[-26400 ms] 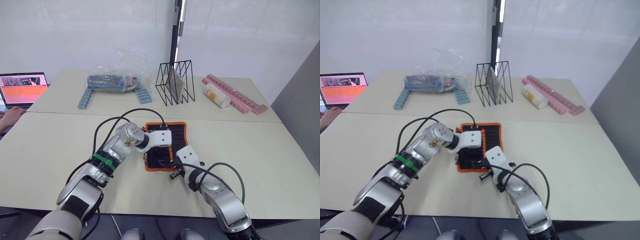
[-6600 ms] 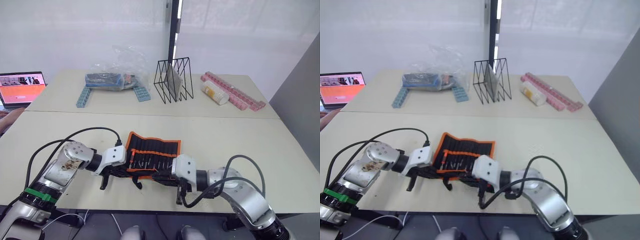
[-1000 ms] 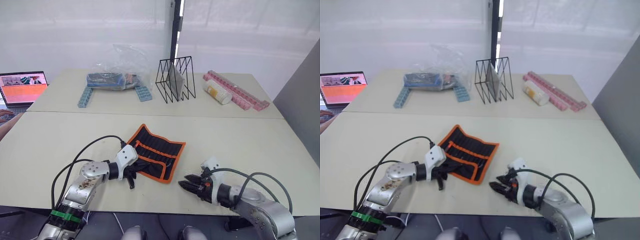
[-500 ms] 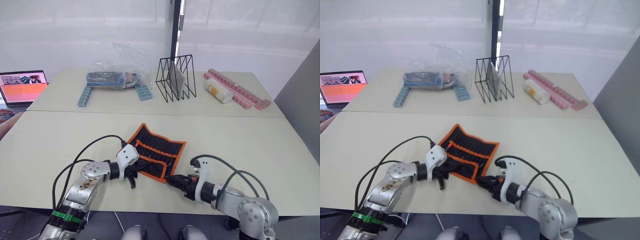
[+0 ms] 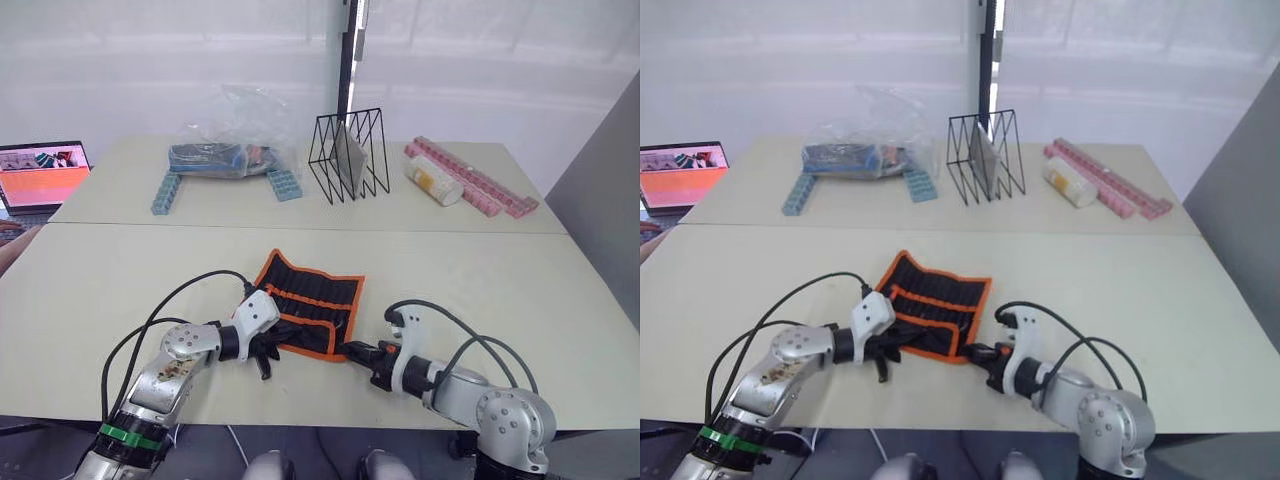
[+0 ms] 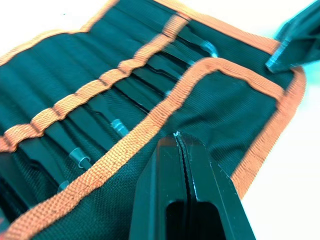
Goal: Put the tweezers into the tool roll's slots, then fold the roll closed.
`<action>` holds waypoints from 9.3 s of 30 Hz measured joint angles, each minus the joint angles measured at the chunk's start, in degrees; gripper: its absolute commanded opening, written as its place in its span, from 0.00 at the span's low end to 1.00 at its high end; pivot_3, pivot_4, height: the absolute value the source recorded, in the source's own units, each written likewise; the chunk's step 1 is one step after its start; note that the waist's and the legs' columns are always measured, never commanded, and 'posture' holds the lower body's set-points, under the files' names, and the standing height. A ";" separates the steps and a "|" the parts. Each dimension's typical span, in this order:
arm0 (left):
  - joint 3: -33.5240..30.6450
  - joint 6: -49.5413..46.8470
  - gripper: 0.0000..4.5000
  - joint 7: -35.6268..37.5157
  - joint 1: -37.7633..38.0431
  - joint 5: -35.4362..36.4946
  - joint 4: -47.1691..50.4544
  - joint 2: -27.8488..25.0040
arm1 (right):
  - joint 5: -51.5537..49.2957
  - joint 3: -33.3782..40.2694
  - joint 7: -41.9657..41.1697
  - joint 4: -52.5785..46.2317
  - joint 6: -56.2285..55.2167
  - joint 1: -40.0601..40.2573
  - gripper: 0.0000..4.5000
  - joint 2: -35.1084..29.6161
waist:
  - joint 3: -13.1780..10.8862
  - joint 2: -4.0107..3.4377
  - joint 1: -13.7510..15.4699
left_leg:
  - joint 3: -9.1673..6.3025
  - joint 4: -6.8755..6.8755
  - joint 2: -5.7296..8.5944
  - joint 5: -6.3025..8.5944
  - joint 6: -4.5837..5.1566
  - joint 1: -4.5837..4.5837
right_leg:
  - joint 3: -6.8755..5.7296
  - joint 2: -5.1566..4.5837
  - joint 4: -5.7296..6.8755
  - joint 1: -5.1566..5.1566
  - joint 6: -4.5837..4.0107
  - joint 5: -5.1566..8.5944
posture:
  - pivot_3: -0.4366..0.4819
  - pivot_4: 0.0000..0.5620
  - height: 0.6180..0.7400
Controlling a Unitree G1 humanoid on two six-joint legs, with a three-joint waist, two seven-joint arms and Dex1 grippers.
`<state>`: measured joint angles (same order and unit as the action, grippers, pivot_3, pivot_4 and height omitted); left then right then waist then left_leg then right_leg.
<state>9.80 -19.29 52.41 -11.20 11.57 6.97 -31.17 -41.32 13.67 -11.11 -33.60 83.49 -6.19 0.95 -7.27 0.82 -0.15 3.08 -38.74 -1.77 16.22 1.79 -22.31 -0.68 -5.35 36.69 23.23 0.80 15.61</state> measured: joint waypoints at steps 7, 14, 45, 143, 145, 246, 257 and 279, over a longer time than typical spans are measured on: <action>-1.57 -4.62 0.00 -0.57 0.68 2.21 5.59 -0.93 | -0.58 0.59 -0.03 0.43 -0.66 -1.73 0.00 -0.91 | -0.02 0.00 -0.56 | 0.02 -0.02 0.00 -0.01 0.00 0.00 | -0.03 0.29 0.02 -0.02 0.01 0.00 | 0.48 0.27 0.97; -10.33 -12.08 0.00 1.70 3.47 14.09 12.74 -4.08 | -0.61 0.53 -0.07 0.43 -0.83 -2.84 0.00 -2.89 | -0.06 0.01 -0.65 | 0.03 -0.02 -0.08 -0.01 0.00 -0.01 | 0.06 0.79 0.02 0.00 0.03 -0.01 | 0.48 0.27 0.97; -25.61 -10.56 0.99 10.29 14.34 21.99 12.31 -18.46 | -3.19 -8.60 1.44 0.87 0.71 -14.40 0.00 -5.42 | -0.22 0.01 -0.90 | 0.13 0.11 -0.09 -0.07 -0.12 0.03 | 0.17 0.41 0.05 0.14 -0.05 -0.02 | 0.48 0.27 0.97; -23.90 -10.82 1.00 8.96 14.83 20.17 13.60 -18.86 | 12.62 -33.54 -12.53 25.43 -29.97 -15.12 0.01 -9.03 | -0.07 0.25 -1.36 | 0.06 1.11 -0.06 -0.14 -1.08 0.56 | -0.03 -0.29 -0.50 0.04 -0.38 -0.05 | 0.48 0.27 0.97; -23.97 -10.81 1.00 8.89 15.23 20.16 13.60 -18.86 | 13.29 -33.90 -12.54 24.97 -30.78 -14.81 0.01 -9.53 | -0.07 0.26 -1.33 | 0.07 1.11 -0.06 -0.17 -1.03 0.44 | -0.03 -0.29 -0.52 0.05 -0.35 -0.08 | 0.48 0.27 0.97; 1.62 -19.61 0.01 -2.89 -9.92 11.70 -4.51 2.96 | 9.64 -21.38 -18.67 15.64 -29.46 -14.08 0.00 -16.66 | 0.12 0.43 0.87 | 0.08 0.88 0.15 -0.43 -0.15 0.87 | -0.19 0.39 -0.62 -0.79 0.03 -0.25 | 0.48 0.27 0.97; 2.80 -16.65 0.01 -3.15 -9.02 7.97 -3.65 3.42 | 18.69 -24.39 -13.73 33.22 -38.23 -23.55 0.00 -8.67 | 0.13 0.42 0.83 | 0.08 0.88 0.23 -0.47 -0.10 0.90 | -0.20 0.18 -0.59 -0.83 0.10 -0.30 | 0.48 0.27 0.97; -0.40 -18.73 0.85 -1.24 -5.58 11.84 2.95 2.31 | 23.37 -26.81 -16.32 39.93 -42.87 -22.52 0.00 -8.88 | 0.68 0.03 0.09 | 0.07 0.91 0.12 -0.41 -0.04 1.02 | -0.08 -0.21 -0.64 -0.88 0.10 -0.31 | 0.48 0.27 0.97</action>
<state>9.40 -38.02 51.17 -16.79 23.42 9.92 -28.86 -17.96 -13.14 -27.43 6.33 40.62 -28.72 -7.93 -6.59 0.86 -0.07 3.15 -37.83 -1.64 15.81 1.74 -21.28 -0.76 -5.56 36.05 22.35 0.90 15.31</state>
